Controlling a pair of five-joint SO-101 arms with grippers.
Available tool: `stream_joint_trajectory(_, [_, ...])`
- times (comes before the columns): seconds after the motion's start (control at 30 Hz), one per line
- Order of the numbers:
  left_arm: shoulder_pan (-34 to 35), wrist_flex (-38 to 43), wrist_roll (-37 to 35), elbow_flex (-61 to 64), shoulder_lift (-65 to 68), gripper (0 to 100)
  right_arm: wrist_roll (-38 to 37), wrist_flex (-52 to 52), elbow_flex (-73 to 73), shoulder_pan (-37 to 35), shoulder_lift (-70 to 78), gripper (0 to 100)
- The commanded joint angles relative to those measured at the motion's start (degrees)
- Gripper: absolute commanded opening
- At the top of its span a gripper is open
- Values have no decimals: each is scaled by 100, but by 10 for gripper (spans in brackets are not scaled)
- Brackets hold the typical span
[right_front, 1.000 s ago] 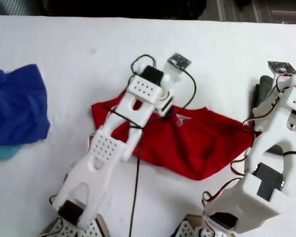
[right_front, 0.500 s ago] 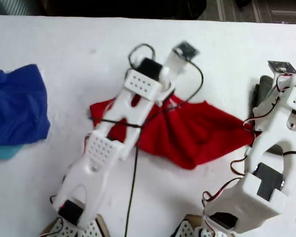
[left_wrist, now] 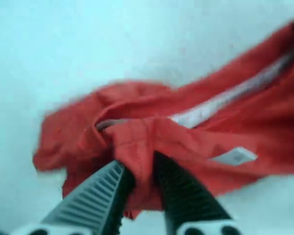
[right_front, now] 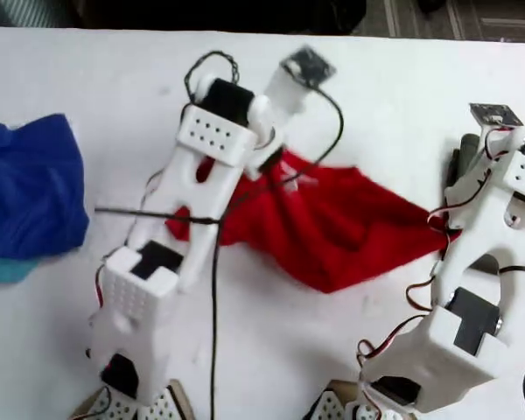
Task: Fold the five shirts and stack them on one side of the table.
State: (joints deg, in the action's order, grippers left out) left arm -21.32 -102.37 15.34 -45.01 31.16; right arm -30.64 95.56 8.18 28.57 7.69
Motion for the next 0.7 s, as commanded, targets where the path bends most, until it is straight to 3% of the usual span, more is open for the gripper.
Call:
stream_joint_trajectory(0.0, [48,9,105,747,-655,212,-9,-4,185,-101,-321,19])
stream_joint_trajectory(0.3, [4,97,325,1292,-1305,183,-9,-4,176,-101,-312,19])
stream_joint_trajectory(0.47, [127,695,-352,1292,-813,262,-9,-4,176,-110,-312,19])
stream_joint_trajectory(0.67, [532,1152,-387,1284,207,260,-9,4,176,-101,-312,19])
